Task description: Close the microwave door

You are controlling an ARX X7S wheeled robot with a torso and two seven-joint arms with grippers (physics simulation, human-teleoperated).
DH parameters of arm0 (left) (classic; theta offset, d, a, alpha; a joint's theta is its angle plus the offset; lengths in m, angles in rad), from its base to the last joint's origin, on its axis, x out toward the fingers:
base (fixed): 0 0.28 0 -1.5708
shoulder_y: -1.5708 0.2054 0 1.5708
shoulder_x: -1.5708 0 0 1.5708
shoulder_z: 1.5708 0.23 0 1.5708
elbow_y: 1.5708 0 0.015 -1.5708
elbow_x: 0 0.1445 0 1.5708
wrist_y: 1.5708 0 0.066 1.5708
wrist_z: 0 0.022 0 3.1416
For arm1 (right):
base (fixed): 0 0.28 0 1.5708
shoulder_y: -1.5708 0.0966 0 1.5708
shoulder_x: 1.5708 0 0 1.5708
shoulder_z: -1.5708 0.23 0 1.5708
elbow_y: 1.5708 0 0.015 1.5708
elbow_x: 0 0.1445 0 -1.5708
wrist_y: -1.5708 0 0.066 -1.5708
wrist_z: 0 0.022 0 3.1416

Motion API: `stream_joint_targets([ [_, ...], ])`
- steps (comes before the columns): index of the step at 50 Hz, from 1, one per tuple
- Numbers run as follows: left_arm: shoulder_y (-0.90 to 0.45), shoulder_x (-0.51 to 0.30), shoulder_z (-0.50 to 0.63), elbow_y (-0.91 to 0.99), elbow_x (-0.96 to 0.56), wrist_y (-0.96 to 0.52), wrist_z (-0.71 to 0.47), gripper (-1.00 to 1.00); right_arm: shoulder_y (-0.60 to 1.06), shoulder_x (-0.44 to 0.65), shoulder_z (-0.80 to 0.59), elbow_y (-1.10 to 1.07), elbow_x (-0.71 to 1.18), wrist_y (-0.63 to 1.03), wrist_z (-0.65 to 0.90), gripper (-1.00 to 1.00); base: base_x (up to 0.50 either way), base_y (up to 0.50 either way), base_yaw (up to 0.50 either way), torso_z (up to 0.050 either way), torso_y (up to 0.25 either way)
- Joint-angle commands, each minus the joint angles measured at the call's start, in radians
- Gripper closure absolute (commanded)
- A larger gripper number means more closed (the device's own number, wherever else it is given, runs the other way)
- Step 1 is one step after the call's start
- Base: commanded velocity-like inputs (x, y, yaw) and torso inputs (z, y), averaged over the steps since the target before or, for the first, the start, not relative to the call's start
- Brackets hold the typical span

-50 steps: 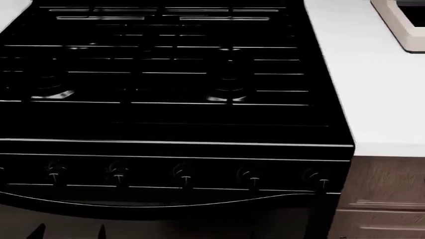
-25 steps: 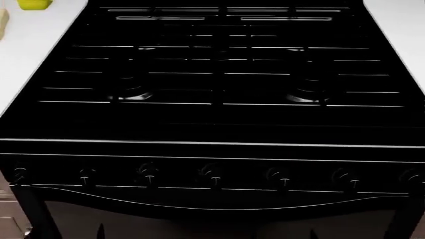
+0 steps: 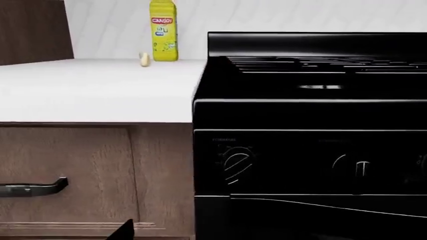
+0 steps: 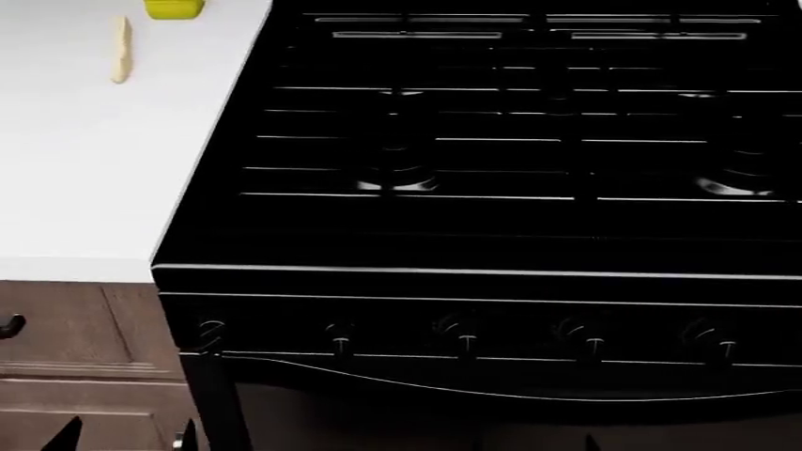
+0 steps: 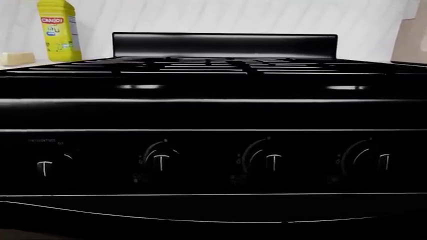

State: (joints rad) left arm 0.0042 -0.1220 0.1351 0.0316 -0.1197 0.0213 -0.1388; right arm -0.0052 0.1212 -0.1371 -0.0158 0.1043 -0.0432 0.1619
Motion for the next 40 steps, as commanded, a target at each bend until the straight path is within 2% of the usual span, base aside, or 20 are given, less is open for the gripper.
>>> stream_joint_targets([
  [1, 0.002, -0.009, 0.011, 0.0, -0.008, 0.007, -0.011, -1.0, 0.0, 0.01, -0.011, 0.002, 0.008, -0.004, 0.011, -1.0, 0.0, 0.5, 0.0, 0.0, 0.0],
  [40, 0.002, -0.035, 0.037, 0.006, -0.028, 0.014, -0.044, -1.0, 0.006, 0.034, -0.04, 0.008, 0.027, -0.013, 0.038, -1.0, 0.0, 0.5, 0.0, 0.0, 0.0],
])
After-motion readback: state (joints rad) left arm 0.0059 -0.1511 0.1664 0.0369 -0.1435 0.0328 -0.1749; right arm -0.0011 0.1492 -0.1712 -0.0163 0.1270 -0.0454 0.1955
